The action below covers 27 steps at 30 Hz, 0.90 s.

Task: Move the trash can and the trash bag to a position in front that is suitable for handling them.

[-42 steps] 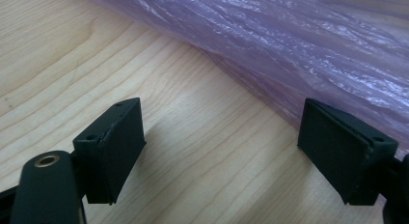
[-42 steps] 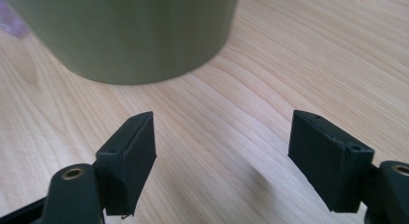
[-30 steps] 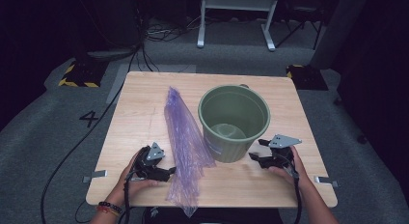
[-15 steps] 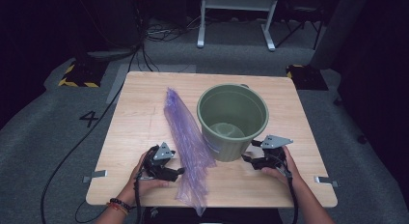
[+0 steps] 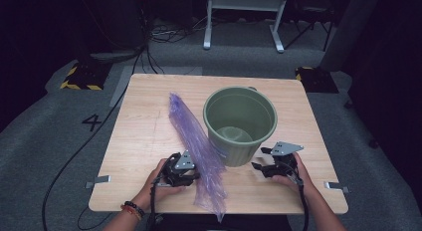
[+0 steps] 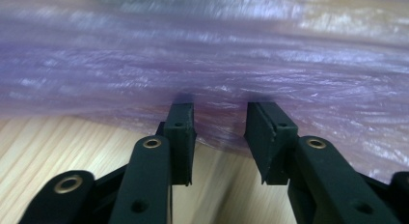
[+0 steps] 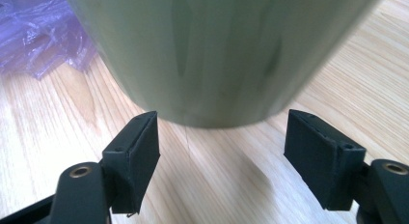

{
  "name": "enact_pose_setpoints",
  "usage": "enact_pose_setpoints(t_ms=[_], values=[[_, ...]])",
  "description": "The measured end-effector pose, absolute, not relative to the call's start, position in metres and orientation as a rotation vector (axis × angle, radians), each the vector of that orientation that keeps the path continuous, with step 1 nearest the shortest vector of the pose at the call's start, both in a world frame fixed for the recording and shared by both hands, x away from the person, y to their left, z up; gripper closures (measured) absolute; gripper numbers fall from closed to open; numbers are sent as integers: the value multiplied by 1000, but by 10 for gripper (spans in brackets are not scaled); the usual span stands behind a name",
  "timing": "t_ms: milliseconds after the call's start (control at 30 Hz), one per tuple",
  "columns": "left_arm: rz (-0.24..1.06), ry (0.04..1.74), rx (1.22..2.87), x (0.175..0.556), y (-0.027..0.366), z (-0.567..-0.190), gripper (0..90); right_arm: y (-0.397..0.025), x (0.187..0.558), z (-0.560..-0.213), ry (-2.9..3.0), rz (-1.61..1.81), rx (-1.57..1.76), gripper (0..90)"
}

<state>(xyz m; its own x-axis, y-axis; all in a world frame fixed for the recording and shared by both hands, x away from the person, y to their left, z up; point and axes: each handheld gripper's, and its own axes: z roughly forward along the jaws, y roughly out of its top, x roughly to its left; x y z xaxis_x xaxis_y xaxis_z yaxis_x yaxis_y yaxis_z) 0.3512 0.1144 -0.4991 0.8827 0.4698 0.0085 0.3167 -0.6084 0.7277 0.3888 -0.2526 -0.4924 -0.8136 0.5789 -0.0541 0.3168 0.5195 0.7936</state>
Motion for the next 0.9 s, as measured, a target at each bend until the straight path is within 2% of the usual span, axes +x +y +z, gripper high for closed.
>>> enact_pose_setpoints(t_ms=[367, 400, 567, 900], values=[[287, 548, 2266, 356, 71, -500, 491, -290, 380, -482, 2394, 1218, 843, 286], [295, 555, 2265, 357, 63, -501, 459, -293, 376, -479, 2392, 1226, 843, 284], [329, 568, 2254, 357, 47, -502, 399, -291, 366, -475, 2427, 1110, 828, 285], [400, 625, 2244, 355, 22, -502, 307, -278, 345, -469, 2525, 1293, 762, 272]])
